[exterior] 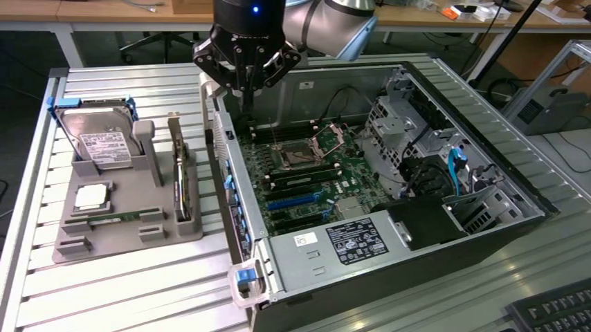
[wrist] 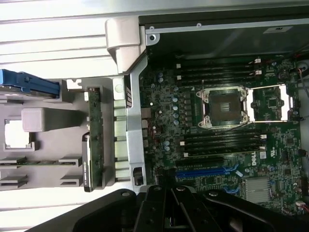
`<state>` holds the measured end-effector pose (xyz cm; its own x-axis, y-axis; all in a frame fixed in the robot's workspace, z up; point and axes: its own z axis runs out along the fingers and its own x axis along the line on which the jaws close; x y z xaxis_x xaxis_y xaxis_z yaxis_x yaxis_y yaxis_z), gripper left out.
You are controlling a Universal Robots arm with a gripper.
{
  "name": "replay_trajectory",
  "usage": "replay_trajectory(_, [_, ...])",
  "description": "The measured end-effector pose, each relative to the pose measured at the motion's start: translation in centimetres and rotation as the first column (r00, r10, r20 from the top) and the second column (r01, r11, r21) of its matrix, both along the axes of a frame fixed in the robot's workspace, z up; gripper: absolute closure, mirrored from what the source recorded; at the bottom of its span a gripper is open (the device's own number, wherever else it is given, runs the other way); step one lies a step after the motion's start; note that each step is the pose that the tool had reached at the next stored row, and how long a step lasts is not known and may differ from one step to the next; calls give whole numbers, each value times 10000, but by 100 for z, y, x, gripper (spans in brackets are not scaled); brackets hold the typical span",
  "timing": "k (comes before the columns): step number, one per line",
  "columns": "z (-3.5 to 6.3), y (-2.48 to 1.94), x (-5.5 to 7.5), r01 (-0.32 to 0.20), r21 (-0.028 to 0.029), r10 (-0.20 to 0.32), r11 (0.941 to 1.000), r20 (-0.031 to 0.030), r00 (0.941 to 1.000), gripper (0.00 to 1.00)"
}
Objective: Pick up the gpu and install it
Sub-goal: 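Reach for the gpu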
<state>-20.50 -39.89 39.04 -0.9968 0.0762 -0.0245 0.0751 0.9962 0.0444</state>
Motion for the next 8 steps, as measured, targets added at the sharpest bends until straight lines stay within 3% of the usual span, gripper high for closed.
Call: replay_trajectory(8, [-1, 0, -47, 0, 0, 0, 10000, 0, 10000, 89])
